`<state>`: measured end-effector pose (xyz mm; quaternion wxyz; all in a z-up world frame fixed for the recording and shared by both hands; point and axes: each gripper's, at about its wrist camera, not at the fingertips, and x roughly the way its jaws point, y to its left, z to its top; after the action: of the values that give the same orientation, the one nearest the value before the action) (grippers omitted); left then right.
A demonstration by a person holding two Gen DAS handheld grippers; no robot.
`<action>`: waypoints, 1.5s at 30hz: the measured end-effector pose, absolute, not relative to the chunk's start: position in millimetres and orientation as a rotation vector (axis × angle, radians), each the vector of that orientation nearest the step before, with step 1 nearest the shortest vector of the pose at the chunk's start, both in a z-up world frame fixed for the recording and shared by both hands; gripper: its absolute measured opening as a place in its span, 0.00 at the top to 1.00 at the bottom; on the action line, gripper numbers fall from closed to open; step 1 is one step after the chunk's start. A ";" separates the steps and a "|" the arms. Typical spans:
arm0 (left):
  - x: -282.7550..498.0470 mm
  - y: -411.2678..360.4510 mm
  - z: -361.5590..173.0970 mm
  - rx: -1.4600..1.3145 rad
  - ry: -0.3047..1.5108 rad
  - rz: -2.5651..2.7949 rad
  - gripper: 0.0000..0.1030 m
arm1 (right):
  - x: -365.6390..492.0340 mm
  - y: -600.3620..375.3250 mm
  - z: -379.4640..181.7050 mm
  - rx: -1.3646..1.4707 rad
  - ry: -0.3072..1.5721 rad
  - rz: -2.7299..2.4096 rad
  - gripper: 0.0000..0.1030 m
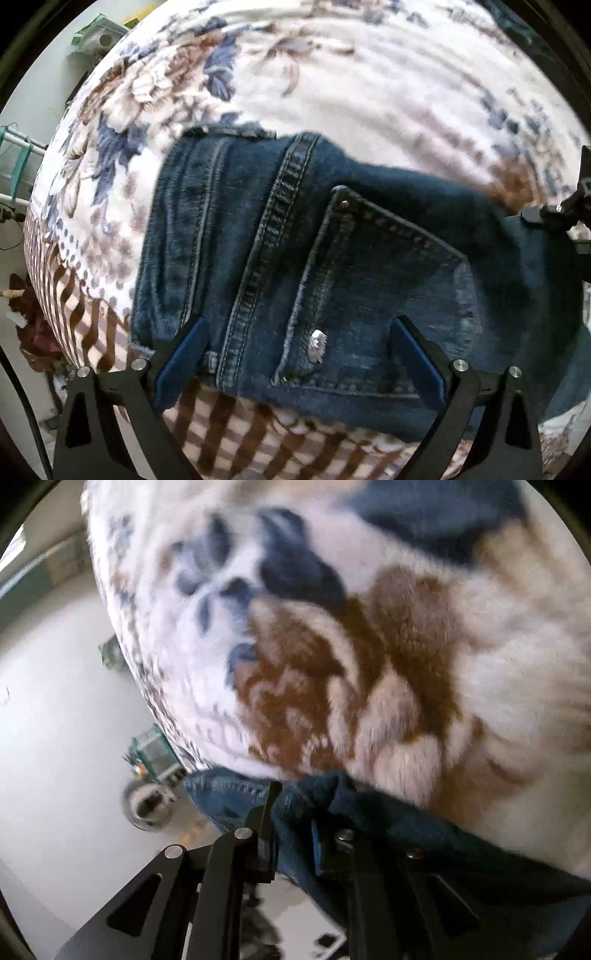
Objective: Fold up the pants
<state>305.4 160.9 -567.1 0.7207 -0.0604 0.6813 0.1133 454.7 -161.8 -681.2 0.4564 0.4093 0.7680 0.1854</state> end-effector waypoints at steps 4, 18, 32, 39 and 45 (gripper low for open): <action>292.5 152.6 -541.4 -0.137 1.461 0.218 0.02 | 451.7 -189.5 -616.7 0.775 1.688 0.312 0.40; 251.6 121.5 -560.6 -0.377 1.612 0.132 0.04 | 212.1 -241.5 -626.1 1.077 1.692 -0.018 0.40; 250.1 154.4 -612.7 -0.698 1.583 0.158 0.72 | 173.0 -220.8 -692.1 1.297 1.594 -0.245 0.93; 228.4 151.5 -579.0 -0.633 1.522 0.135 0.92 | 164.9 -200.2 -650.6 1.191 1.538 -0.252 0.95; 231.4 164.0 -578.5 -0.585 1.548 0.142 0.93 | 165.4 -185.0 -648.9 1.137 1.593 -0.247 0.95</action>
<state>231.4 164.0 -578.5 0.6746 -0.2598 0.6881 0.0631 165.4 -185.0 -648.9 0.5516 0.4808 0.6735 -0.1046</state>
